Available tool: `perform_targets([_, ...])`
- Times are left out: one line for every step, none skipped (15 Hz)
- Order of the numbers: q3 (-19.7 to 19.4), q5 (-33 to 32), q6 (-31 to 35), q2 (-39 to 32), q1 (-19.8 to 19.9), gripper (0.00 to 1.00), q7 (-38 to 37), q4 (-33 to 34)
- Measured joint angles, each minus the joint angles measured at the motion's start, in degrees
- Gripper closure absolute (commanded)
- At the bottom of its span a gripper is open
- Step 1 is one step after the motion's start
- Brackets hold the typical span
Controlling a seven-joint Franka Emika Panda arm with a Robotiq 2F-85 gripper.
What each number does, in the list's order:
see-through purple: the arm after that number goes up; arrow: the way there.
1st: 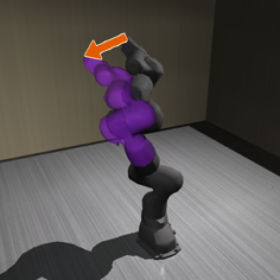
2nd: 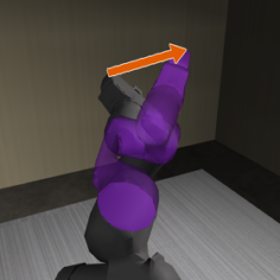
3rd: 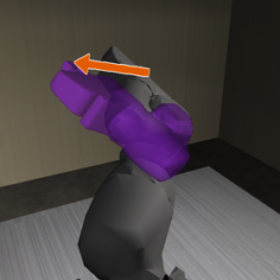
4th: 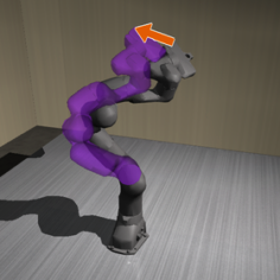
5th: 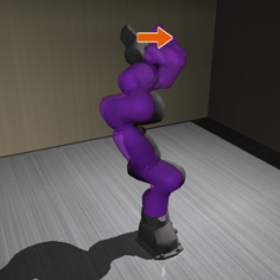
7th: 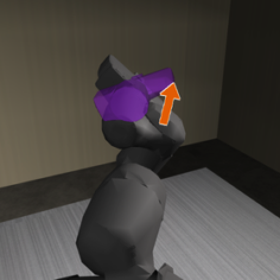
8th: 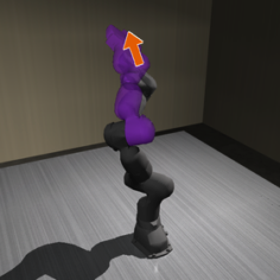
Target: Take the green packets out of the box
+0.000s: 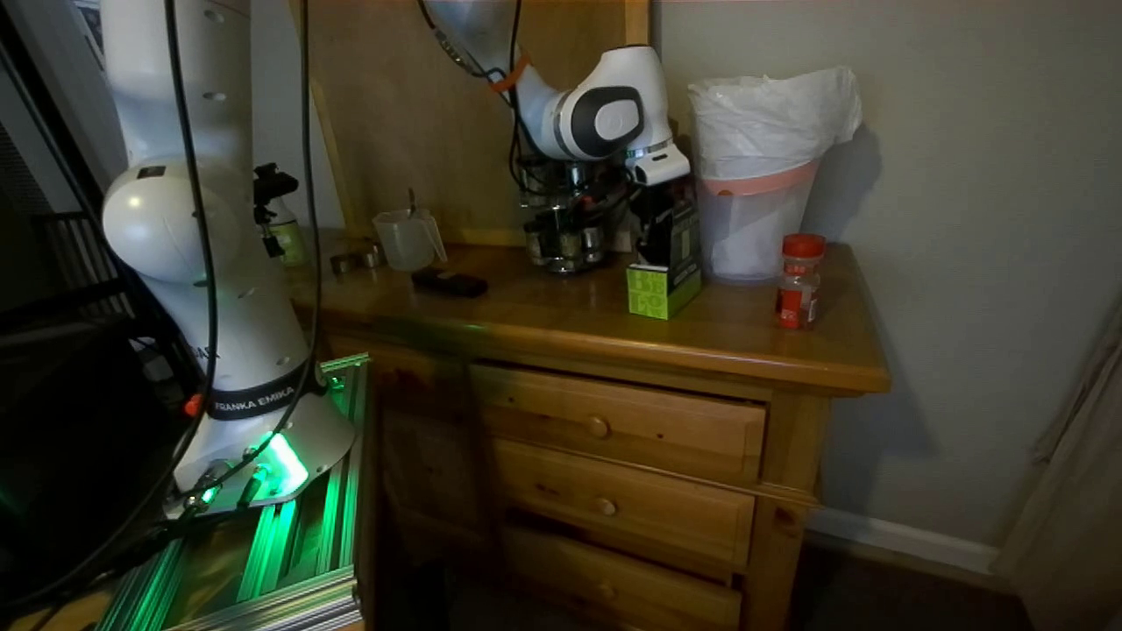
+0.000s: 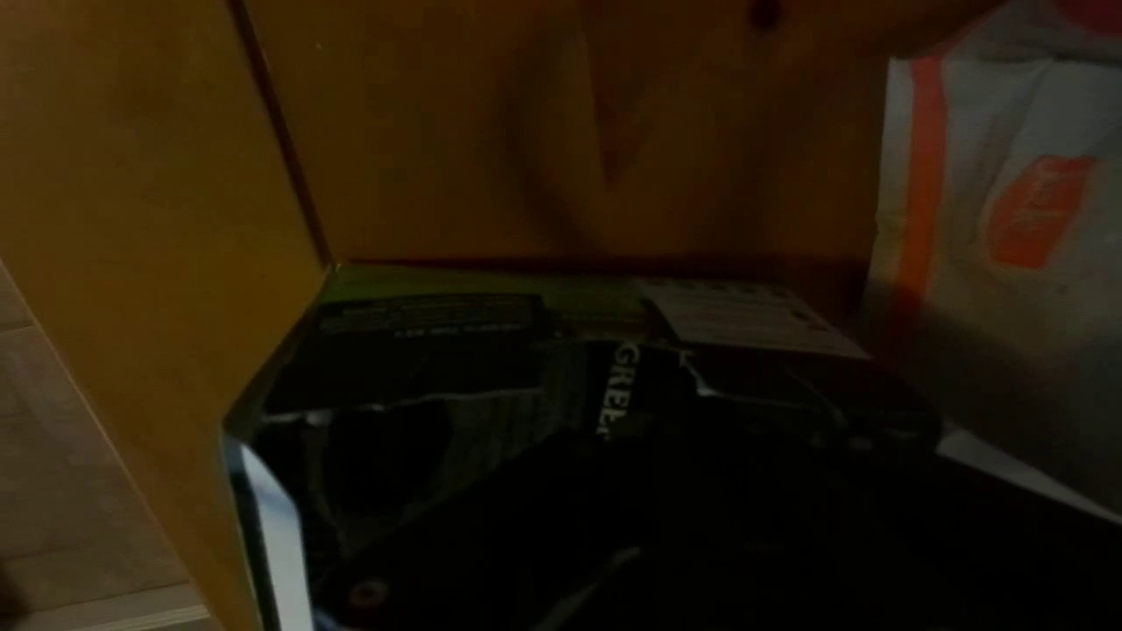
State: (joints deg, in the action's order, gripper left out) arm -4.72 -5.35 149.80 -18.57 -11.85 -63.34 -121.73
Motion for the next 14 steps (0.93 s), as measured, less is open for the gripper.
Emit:
perform_targets([0.00,0.13,-0.35,0.03,0.23,1.00,0.00,0.19])
perform_targets([0.00,0.31,-0.87,0.14,0.51,1.00,0.00,0.49])
perform_targets([0.02,0.57,-1.48,0.39,0.83,1.00,0.02,0.76])
perform_targets([0.08,0.90,-2.07,0.80,1.20,1.00,0.09,1.00])
perform_targets([0.25,1.65,-2.69,1.41,1.63,1.00,0.45,1.22])
perform_targets([0.54,2.67,-3.53,2.26,2.12,1.00,1.12,1.46])
perform_targets([0.86,3.71,-4.66,3.30,2.60,1.00,1.95,1.72])
perform_targets([1.20,4.73,-6.10,4.56,3.08,1.00,2.91,2.02])
perform_targets([1.53,5.65,-7.60,5.96,3.53,1.00,3.76,2.21])
perform_targets([1.79,6.48,-9.07,7.29,3.90,1.00,4.55,2.37])
perform_targets([1.98,7.28,-10.30,8.54,4.23,1.00,5.19,2.42])
perform_targets([2.13,7.94,-11.22,9.61,4.50,1.00,5.65,2.46])
perform_targets([2.37,8.82,-11.65,10.51,4.83,1.00,6.25,2.46])
perform_targets([2.68,10.20,-11.92,11.30,5.15,1.00,7.31,2.45])
